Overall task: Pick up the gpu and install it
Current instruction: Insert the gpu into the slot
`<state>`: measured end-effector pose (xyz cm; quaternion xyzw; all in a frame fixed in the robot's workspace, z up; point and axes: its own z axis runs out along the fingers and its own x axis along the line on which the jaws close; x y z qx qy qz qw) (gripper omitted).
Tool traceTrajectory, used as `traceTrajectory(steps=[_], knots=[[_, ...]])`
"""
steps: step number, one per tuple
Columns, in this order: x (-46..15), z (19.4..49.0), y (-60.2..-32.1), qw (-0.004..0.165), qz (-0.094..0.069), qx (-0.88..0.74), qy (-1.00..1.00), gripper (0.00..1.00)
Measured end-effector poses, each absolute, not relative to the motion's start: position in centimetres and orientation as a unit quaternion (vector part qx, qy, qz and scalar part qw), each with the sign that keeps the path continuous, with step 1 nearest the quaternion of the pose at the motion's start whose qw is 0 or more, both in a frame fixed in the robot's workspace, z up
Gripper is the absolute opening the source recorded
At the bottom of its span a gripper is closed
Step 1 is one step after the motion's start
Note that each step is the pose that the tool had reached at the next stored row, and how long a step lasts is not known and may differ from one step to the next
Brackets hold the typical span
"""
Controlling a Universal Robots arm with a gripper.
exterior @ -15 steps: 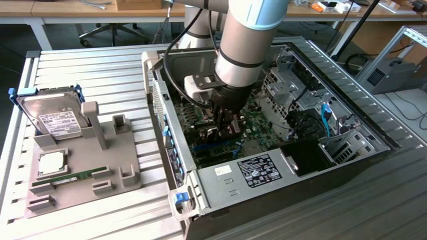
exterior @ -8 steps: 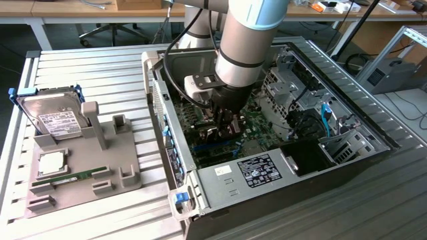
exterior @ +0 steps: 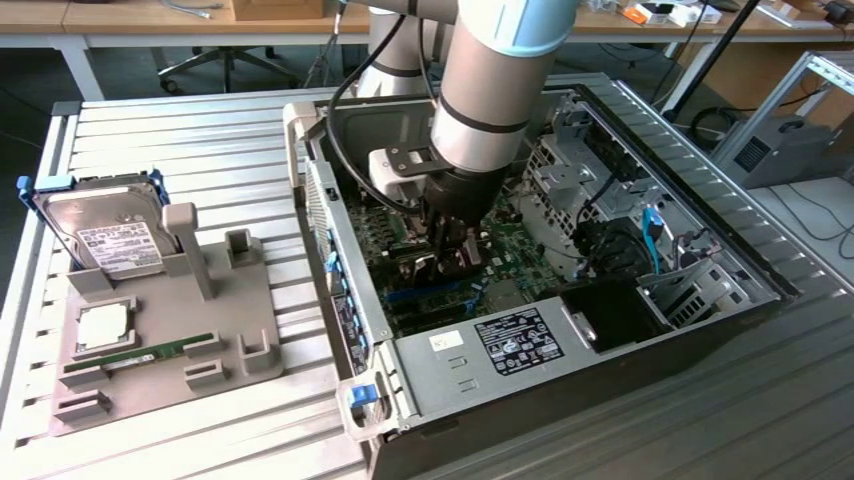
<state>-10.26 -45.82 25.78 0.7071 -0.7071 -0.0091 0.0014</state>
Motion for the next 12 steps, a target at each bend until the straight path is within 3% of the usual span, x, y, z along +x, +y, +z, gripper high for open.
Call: traceTrajectory(steps=[12], knots=[[-10.29, 25.26, -45.84, 0.001, -0.009, 0.707, -0.707, 0.27]])
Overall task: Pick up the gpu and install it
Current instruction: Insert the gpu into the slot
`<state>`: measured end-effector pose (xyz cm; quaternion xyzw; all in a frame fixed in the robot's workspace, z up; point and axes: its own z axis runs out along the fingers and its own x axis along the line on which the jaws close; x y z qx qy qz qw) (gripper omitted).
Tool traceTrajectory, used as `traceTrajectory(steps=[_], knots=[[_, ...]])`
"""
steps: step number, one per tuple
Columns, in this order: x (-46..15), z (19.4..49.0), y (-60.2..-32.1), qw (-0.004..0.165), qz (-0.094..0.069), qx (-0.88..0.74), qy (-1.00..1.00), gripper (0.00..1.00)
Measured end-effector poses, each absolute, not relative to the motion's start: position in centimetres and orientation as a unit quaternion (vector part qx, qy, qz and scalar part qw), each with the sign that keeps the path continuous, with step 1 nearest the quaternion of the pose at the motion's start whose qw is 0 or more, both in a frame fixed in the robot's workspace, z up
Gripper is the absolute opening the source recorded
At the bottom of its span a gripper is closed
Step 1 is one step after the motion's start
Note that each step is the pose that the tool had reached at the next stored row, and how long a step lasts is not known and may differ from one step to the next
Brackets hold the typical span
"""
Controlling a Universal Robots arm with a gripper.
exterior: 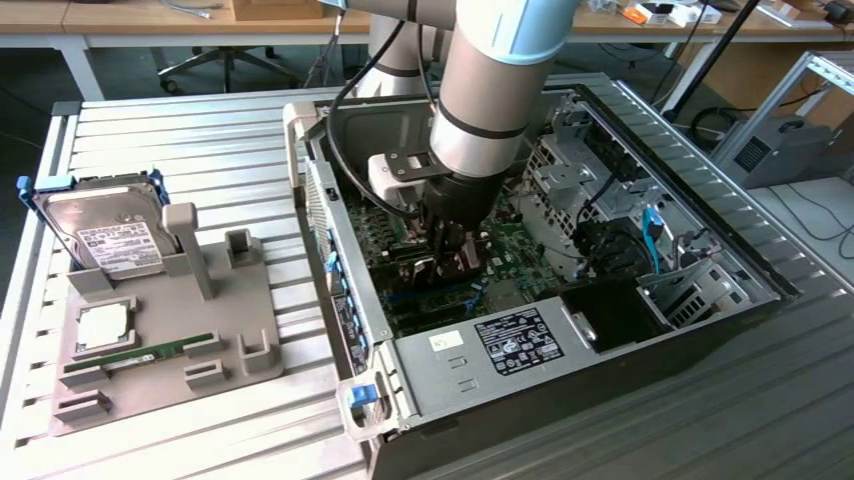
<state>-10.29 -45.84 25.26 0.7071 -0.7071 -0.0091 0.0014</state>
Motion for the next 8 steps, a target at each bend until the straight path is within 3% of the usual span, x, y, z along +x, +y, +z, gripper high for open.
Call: traceTrajectory(steps=[8], knots=[[-10.29, 25.24, -45.84, 0.001, -0.009, 0.707, -0.707, 0.27]])
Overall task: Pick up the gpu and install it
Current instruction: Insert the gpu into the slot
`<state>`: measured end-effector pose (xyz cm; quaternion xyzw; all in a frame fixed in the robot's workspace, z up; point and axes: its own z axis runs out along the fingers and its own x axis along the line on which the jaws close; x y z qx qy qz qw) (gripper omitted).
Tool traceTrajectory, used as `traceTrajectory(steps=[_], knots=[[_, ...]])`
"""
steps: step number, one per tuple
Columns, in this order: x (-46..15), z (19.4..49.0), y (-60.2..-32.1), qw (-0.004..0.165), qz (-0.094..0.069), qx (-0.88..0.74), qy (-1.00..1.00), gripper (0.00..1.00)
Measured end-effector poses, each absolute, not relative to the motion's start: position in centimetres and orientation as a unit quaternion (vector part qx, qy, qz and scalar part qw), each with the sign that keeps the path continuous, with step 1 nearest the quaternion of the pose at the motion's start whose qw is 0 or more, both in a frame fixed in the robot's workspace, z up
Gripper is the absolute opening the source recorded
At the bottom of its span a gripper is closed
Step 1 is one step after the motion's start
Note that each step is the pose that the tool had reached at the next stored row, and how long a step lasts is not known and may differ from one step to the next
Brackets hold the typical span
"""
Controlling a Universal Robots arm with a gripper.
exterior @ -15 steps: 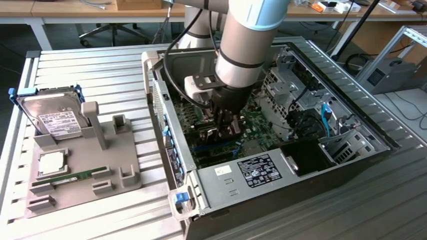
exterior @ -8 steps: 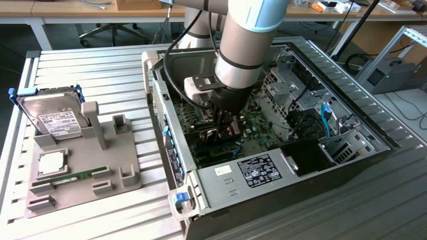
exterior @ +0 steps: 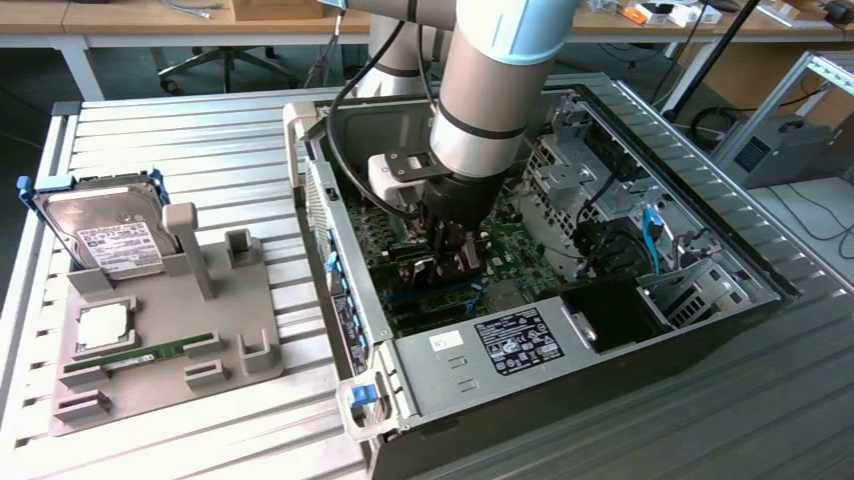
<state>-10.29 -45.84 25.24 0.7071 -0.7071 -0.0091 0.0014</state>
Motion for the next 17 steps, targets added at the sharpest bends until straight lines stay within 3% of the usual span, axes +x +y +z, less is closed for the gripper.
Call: traceTrajectory(steps=[17], knots=[[-10.29, 25.05, -45.84, 0.001, -0.009, 0.707, -0.707, 0.27]])
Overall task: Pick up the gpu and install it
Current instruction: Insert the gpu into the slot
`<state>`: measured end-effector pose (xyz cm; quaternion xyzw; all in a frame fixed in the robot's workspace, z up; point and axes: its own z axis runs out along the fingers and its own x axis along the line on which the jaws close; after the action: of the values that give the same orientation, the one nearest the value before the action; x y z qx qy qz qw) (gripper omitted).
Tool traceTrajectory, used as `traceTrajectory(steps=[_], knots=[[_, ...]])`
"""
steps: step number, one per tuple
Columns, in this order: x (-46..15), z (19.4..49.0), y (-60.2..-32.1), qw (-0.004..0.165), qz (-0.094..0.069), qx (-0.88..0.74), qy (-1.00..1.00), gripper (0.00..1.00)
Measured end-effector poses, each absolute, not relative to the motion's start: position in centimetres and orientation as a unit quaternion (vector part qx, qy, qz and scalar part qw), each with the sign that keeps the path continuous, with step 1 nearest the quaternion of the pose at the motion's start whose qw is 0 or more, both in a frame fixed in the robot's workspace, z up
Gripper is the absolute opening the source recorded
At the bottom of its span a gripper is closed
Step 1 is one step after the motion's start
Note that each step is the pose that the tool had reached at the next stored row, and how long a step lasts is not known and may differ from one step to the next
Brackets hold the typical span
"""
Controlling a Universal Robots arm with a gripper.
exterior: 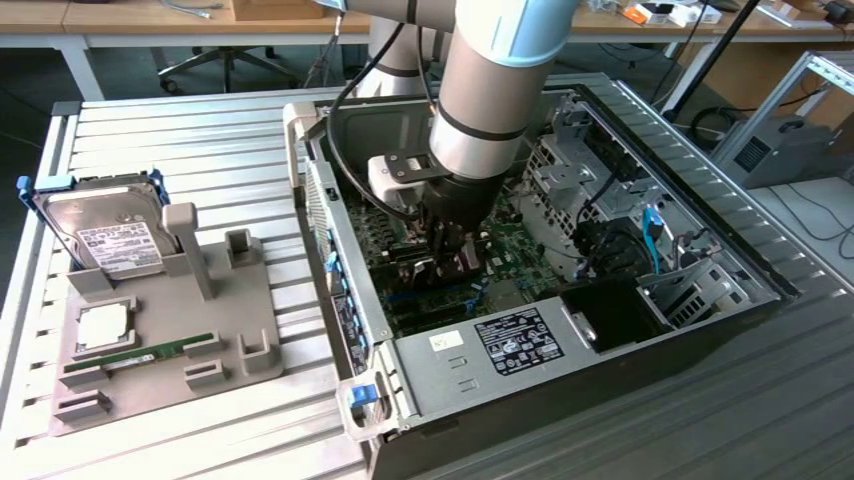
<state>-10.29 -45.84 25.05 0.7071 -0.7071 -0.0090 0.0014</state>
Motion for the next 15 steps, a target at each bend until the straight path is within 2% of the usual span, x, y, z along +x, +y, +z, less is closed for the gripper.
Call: traceTrajectory(steps=[15], knots=[[-10.28, 24.76, -45.83, 0.001, -0.009, 0.707, -0.707, 0.27]])
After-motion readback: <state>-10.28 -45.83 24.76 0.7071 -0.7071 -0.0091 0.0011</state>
